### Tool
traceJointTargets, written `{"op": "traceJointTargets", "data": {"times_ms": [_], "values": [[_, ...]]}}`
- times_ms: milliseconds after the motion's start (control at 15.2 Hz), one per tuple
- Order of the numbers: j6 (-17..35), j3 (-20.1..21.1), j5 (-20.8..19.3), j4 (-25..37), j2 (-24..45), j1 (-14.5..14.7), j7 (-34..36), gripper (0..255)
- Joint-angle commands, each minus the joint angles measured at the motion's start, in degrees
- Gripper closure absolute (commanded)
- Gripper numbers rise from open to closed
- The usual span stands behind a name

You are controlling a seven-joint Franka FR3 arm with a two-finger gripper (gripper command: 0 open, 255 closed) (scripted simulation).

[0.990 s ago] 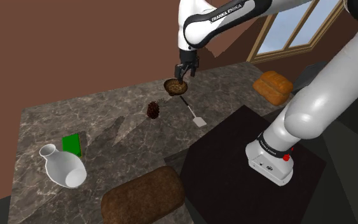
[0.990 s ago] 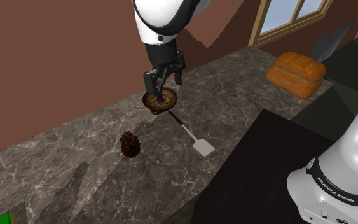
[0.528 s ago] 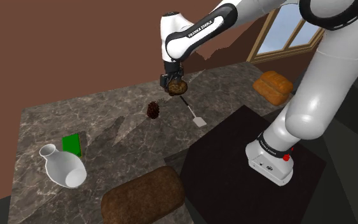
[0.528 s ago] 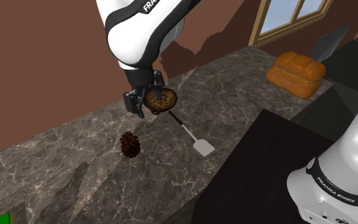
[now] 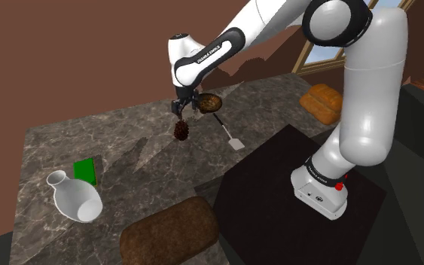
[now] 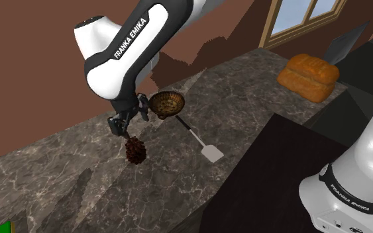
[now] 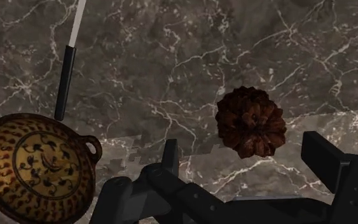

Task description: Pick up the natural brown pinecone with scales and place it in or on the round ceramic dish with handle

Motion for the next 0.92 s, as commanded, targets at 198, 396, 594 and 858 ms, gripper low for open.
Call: {"op": "traceJointTargets", "data": {"times_ms": [198,396,594,858], "values": [[-0.8,-0.1,-1.0,12.2,11.6,2.4,1.0,0],[-0.8,-0.2,-1.2,15.3,14.8,3.0,1.1,0],[0.7,-0.4,-1.4,15.1,16.2,3.1,1.3,0],[2.5,-0.6,-1.6,15.2,17.9,3.2,1.4,0]]}}
